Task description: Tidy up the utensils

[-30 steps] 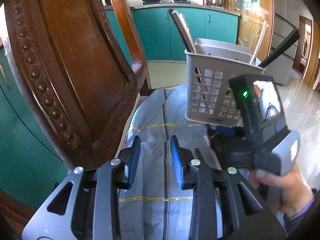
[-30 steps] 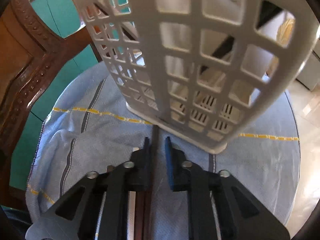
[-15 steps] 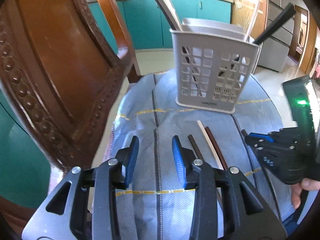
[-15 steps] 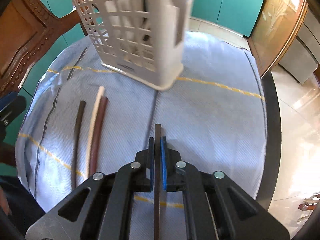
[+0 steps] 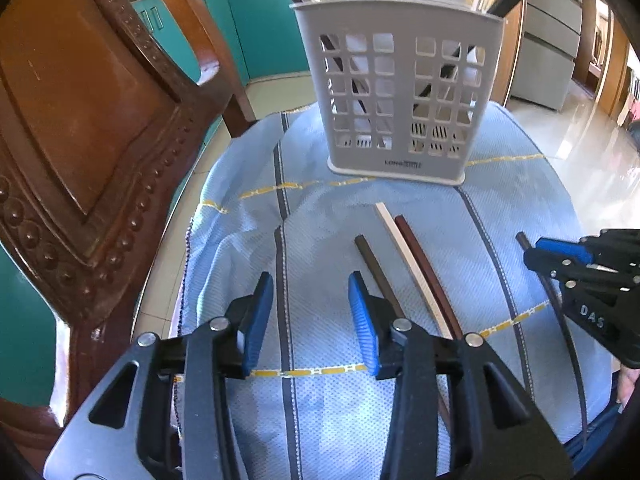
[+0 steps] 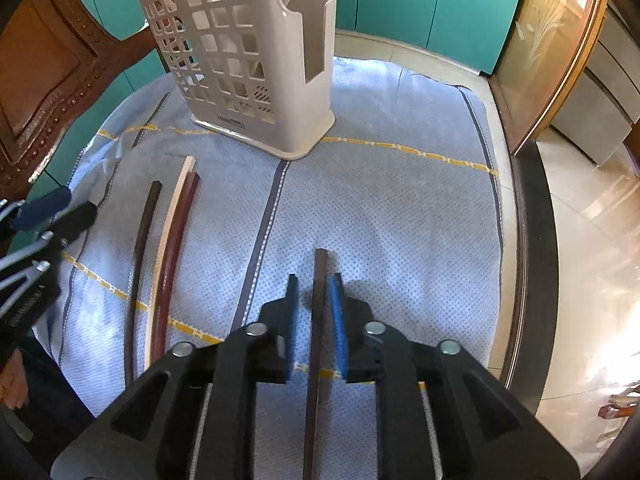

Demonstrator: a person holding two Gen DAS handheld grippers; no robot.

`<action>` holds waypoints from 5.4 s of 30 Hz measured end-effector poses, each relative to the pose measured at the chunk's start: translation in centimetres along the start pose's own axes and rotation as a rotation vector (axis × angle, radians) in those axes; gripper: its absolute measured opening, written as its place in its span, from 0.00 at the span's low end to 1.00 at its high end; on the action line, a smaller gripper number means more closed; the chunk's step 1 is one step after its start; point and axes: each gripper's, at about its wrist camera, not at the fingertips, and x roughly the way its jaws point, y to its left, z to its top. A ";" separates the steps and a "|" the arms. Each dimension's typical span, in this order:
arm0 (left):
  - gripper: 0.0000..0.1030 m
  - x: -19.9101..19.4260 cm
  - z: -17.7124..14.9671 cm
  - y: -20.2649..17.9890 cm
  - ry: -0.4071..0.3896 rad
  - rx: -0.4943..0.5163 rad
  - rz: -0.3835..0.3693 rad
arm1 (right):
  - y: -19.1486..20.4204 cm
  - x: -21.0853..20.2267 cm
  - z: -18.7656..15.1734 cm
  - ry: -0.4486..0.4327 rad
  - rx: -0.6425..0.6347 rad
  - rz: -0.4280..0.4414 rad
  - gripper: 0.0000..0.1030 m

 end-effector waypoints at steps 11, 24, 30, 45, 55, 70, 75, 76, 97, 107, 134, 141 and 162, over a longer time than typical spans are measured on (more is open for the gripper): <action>0.40 0.8 -0.1 -0.1 0.049 0.006 0.001 | 1.8 -0.1 0.1 0.006 -0.020 -0.016 0.28; 0.41 1.6 -0.1 0.7 0.074 -0.016 -0.014 | 3.4 0.2 -0.2 -0.017 -0.059 -0.038 0.33; 0.41 1.8 -0.1 2.1 0.092 -0.080 -0.065 | 3.6 0.0 -0.3 -0.020 -0.055 -0.033 0.33; 0.41 3.0 0.6 -0.1 0.115 -0.102 -0.144 | 1.8 -0.4 0.6 -0.041 -0.017 -0.022 0.33; 0.36 3.5 0.5 -2.3 0.098 -0.052 -0.129 | 3.2 0.4 1.4 -0.049 -0.050 -0.025 0.33; 0.28 4.8 0.9 -4.0 0.115 -0.023 -0.154 | 4.8 0.7 1.5 -0.072 -0.073 -0.010 0.21; 0.13 5.1 1.1 -5.0 0.109 0.002 -0.172 | 5.5 0.4 1.1 -0.077 -0.112 0.000 0.10; 0.13 4.9 1.0 -4.8 0.107 0.007 -0.171 | 5.6 0.4 1.1 -0.076 -0.113 0.003 0.08; 0.08 4.8 1.8 -1.7 0.112 -0.032 -0.189 | 3.5 -1.7 0.6 -0.072 -0.096 0.134 0.15; 0.16 4.9 1.4 -1.2 0.120 -0.032 -0.189 | 2.2 -2.7 -0.2 -0.009 -0.133 0.094 0.37; 0.29 5.9 2.7 -4.1 0.143 -0.039 -0.136 | 3.8 -1.4 -2.4 -0.012 -0.185 0.029 0.37; 0.30 6.1 2.4 -3.2 0.147 -0.041 -0.137 | 3.9 -1.2 -2.2 -0.010 -0.180 0.035 0.37; 0.07 -2.7 2.9 0.3 -0.084 -0.129 -0.169 | 1.8 -12.2 -1.3 -0.403 -0.090 0.208 0.06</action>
